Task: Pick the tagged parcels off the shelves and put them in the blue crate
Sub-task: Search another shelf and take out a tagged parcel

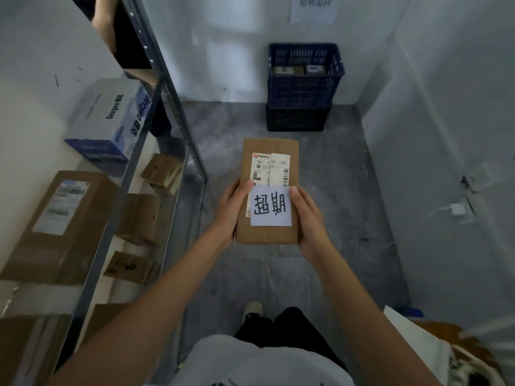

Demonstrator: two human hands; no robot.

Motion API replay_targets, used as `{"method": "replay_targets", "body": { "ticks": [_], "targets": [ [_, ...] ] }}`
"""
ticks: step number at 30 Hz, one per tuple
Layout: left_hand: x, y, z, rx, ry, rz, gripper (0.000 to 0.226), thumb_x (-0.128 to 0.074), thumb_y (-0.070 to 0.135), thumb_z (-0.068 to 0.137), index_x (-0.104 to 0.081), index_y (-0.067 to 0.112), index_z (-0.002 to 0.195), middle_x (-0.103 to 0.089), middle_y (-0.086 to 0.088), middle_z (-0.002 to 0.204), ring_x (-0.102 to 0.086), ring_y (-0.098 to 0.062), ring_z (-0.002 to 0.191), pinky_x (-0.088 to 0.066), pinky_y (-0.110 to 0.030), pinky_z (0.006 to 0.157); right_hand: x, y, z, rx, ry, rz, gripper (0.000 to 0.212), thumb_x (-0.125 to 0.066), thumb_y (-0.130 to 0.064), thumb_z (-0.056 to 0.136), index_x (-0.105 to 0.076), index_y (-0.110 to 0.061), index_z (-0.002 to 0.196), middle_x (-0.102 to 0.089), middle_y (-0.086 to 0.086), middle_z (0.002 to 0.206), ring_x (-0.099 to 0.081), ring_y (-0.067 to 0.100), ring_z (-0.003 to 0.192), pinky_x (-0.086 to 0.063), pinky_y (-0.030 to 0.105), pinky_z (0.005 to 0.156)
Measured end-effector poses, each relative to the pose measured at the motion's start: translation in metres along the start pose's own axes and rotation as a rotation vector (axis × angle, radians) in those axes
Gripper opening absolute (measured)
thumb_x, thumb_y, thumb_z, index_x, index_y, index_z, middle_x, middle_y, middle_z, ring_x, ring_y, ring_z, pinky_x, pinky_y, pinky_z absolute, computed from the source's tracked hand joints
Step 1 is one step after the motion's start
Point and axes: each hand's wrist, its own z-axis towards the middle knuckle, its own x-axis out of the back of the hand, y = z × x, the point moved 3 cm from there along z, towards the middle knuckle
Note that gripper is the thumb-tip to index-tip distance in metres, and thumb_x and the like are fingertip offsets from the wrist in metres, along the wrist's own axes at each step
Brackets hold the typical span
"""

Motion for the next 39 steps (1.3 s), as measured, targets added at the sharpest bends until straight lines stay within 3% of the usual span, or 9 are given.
{"method": "replay_targets", "body": {
  "ticks": [9,19,34,39],
  "targets": [
    [-0.081,0.013,0.111,0.058,-0.109,-0.001,0.035,-0.060,0.034,0.092,-0.058,0.020,0.124,-0.075,-0.007,0.101,-0.074,-0.022,0.084,-0.058,-0.028,0.061,0.057,-0.048,0.094,-0.002,0.087,0.046,0.038,-0.060,-0.035,0.093,-0.060,-0.020,0.128,-0.071,0.007,0.116,-0.068,0.026,0.105,-0.058,0.043,0.085],
    [-0.169,0.040,0.240,0.100,-0.135,-0.007,0.041,-0.062,0.032,0.091,-0.056,0.021,0.130,-0.073,-0.004,0.111,-0.071,-0.024,0.098,-0.059,-0.036,0.079,0.118,-0.124,0.219,-0.008,0.135,0.050,0.046,-0.065,-0.035,0.090,-0.057,-0.019,0.132,-0.070,0.009,0.116,-0.067,0.028,0.107,-0.055,0.046,0.089],
    [-0.220,0.092,0.467,0.122,-0.039,-0.085,0.046,-0.062,0.031,0.092,-0.052,0.016,0.135,-0.071,-0.009,0.113,-0.071,-0.026,0.098,-0.058,-0.044,0.085,0.120,-0.216,0.448,-0.080,0.165,-0.026,0.051,-0.061,-0.040,0.091,-0.053,-0.017,0.135,-0.068,0.011,0.120,-0.065,0.031,0.111,-0.051,0.053,0.096],
    [-0.242,0.118,0.541,0.172,-0.028,-0.077,0.046,-0.061,0.031,0.093,-0.052,0.017,0.136,-0.071,-0.008,0.113,-0.072,-0.024,0.095,-0.060,-0.038,0.080,0.128,-0.248,0.517,-0.118,0.144,-0.035,0.052,-0.059,-0.041,0.090,-0.051,-0.018,0.137,-0.066,0.011,0.124,-0.061,0.032,0.116,-0.047,0.056,0.100]
  ]
}}
